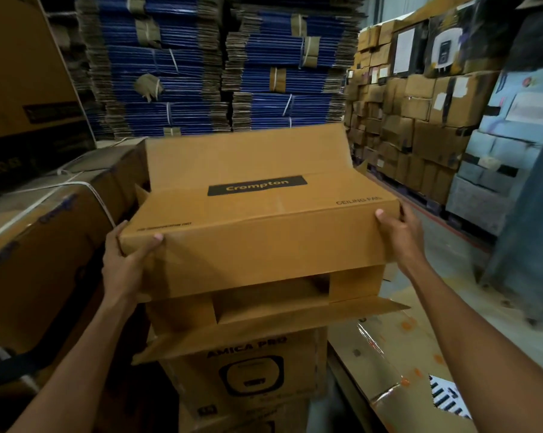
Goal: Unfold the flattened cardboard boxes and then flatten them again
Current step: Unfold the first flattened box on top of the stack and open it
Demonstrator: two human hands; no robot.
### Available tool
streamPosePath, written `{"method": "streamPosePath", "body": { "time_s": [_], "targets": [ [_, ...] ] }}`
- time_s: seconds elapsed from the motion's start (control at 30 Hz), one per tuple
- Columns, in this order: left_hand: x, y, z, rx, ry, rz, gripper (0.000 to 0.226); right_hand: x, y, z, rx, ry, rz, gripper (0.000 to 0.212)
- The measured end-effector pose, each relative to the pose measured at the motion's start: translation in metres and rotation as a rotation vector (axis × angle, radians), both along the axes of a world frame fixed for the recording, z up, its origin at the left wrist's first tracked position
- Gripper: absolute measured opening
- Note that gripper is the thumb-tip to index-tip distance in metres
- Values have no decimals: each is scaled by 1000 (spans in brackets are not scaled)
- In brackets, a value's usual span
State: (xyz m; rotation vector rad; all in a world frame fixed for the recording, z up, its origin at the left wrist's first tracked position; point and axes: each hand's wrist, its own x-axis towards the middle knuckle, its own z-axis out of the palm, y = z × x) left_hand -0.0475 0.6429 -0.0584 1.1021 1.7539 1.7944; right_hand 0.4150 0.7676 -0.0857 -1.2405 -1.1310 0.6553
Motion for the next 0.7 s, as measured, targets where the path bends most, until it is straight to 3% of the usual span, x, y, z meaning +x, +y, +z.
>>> {"method": "streamPosePath", "body": {
  "time_s": [0.1, 0.23, 0.3, 0.4, 0.5, 0.6, 0.7],
  "targets": [
    [3, -6, -9, -19, 10, 7, 91, -2, -4, -7, -42, 4, 33, 54],
    [9, -22, -30, -14, -67, -52, 100, 0, -22, -36, -175, 88, 124, 109],
    [7, -33, -50, -74, -103, -80, 106, 2, -31, -60, -277, 93, 186, 121],
    [9, -48, -76, -273, -188, -152, 119, 1, -38, -80, -450, 13, 222, 114],
    [22, -49, -77, -312, -250, -81, 100, -11, -50, -51, -438, -109, 158, 95],
    [23, -41, -41, -335, -134, -31, 87, -12, -43, -7, -405, -218, 83, 92],
    [7, -21, 7, -400, 87, -20, 74, 2, 4, 30, -467, -363, 128, 107]
  ]
}}
